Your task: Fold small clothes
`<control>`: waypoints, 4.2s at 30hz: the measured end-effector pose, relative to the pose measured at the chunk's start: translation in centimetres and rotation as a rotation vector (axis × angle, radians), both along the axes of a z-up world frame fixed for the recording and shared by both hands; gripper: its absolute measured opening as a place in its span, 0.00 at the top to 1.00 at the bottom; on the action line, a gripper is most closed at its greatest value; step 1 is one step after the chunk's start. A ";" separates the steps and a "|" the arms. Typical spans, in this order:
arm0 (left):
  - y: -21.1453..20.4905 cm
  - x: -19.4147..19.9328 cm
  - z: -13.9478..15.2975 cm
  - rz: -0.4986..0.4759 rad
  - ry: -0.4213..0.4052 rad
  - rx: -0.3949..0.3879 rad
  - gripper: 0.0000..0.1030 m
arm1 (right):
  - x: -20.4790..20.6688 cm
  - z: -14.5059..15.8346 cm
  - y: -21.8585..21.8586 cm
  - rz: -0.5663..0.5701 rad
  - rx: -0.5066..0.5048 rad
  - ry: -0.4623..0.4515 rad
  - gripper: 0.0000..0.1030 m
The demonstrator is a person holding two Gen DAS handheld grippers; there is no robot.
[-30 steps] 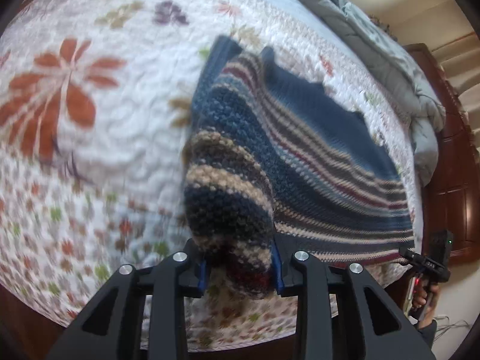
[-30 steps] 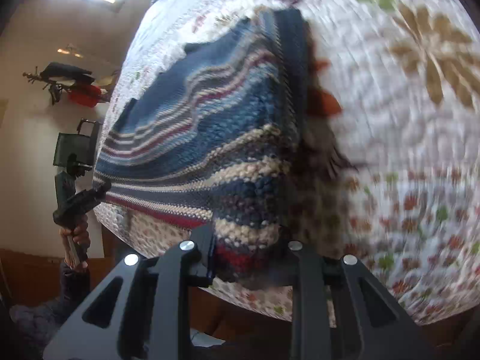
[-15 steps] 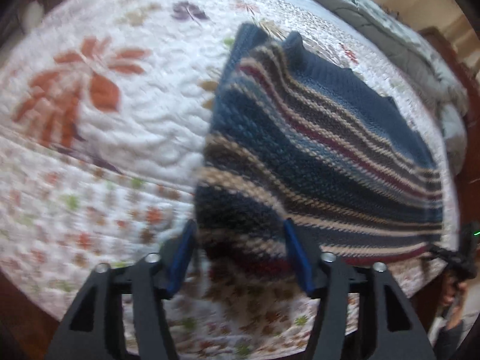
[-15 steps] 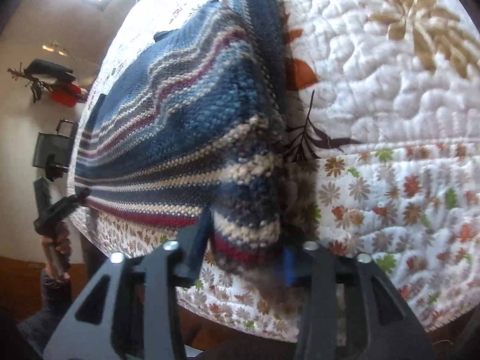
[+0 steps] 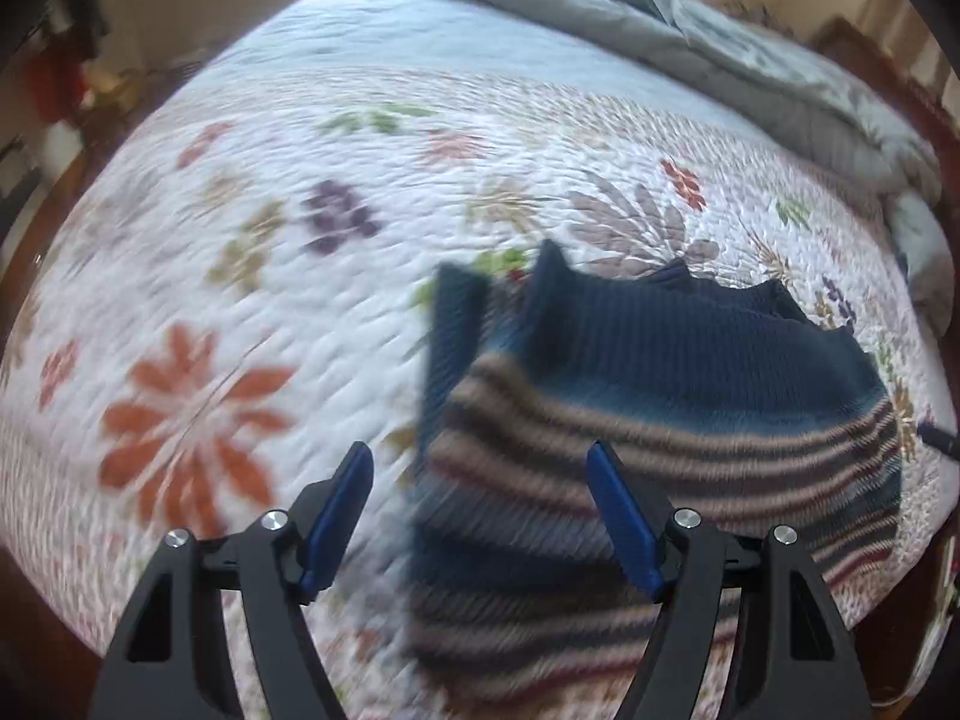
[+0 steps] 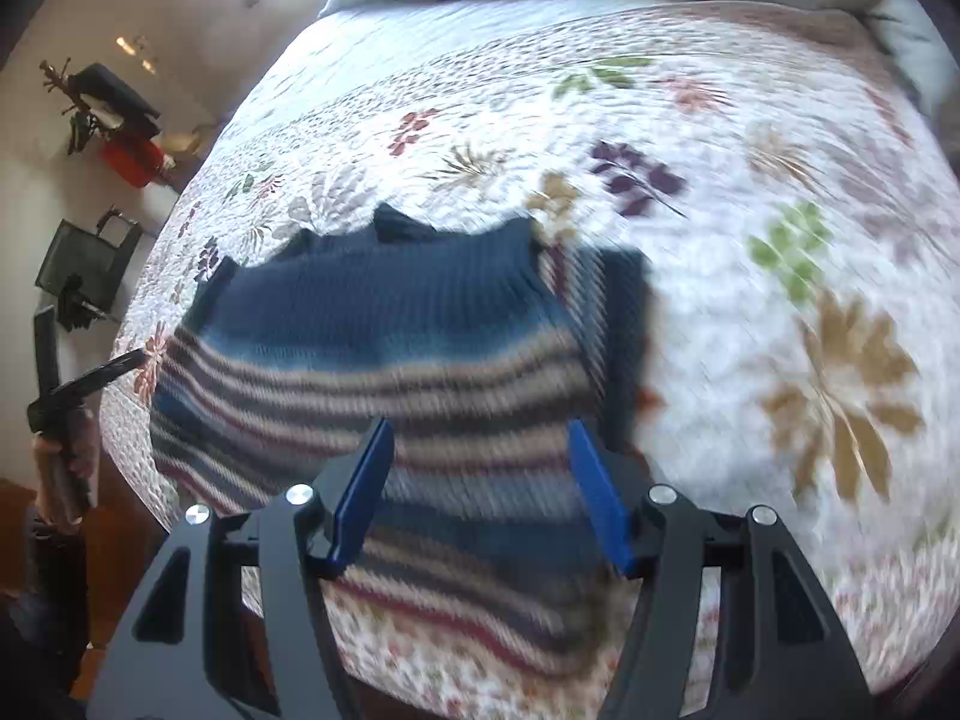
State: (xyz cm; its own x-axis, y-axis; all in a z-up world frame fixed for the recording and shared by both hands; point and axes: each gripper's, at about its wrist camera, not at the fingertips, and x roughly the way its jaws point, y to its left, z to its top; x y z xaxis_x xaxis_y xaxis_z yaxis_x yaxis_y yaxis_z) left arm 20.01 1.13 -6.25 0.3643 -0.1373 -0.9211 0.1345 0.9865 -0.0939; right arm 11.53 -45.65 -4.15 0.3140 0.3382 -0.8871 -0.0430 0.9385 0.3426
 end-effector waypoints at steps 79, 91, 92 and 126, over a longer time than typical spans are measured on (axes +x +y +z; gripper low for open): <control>6.4 -13.2 -1.7 0.085 -0.087 -0.064 0.82 | -11.6 -2.9 9.7 -0.051 0.150 0.045 0.43; 6.7 -13.3 0.0 0.090 -0.064 0.036 0.74 | -11.5 -3.0 4.9 -0.180 0.086 0.088 0.41; 5.6 -12.9 0.1 0.068 -0.069 0.029 0.70 | -11.5 -2.9 4.4 -0.193 0.070 0.089 0.41; -6.4 -9.0 -5.9 -0.061 0.009 0.072 0.46 | -10.3 -8.8 -2.4 -0.195 0.177 0.169 0.36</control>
State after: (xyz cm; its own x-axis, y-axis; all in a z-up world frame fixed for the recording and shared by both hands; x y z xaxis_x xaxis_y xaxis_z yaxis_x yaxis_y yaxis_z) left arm 11.04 -5.26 -12.18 0.3493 -0.0926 -0.9324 0.1936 0.9808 -0.0249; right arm 1.19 -48.02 -12.91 0.2412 0.4402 -0.8649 0.2037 0.8484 0.4886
